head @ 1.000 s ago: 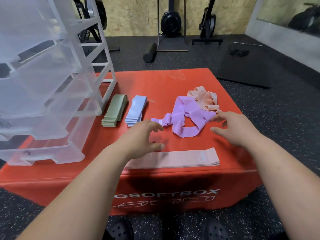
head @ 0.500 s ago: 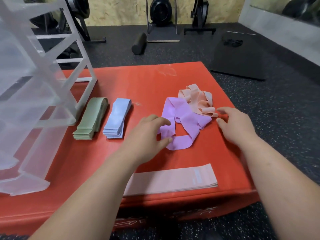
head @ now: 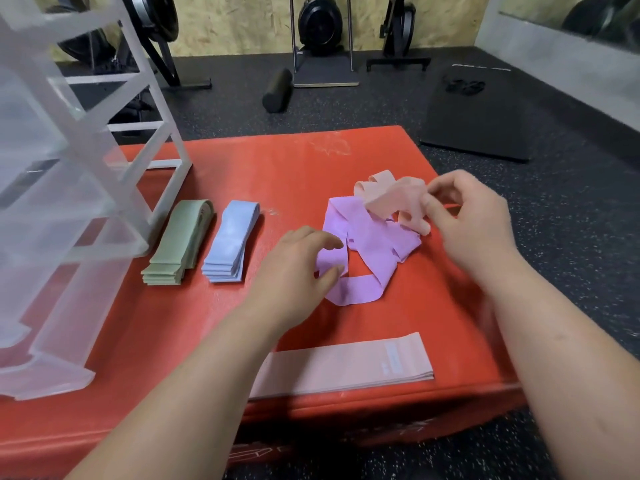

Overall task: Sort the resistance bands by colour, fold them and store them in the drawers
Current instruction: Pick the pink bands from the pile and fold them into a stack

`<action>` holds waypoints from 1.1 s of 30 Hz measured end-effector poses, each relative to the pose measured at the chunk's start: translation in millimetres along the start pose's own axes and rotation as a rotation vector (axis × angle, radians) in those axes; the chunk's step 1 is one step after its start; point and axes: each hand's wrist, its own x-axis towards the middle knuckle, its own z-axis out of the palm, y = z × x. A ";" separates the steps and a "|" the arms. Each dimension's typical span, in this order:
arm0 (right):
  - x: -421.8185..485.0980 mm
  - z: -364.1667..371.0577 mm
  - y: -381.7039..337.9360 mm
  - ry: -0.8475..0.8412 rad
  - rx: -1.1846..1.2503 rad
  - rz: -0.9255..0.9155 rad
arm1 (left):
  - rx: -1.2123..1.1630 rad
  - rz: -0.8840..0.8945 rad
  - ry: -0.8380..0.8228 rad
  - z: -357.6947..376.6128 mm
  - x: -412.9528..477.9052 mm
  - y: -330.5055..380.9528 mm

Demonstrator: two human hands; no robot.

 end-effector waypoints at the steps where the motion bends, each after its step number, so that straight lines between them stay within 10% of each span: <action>1: -1.6 -3.3 -10.0 -0.004 0.057 -0.024 | -0.006 -0.006 0.022 -1.3 -0.5 1.4; 15: -48.8 15.8 -62.4 -0.483 0.369 -0.076 | -0.932 -0.427 -0.022 -21.9 -5.1 46.6; 33: -22.7 32.1 -26.4 -0.407 -0.050 0.026 | -0.516 -0.377 -0.107 -47.7 -9.2 -6.9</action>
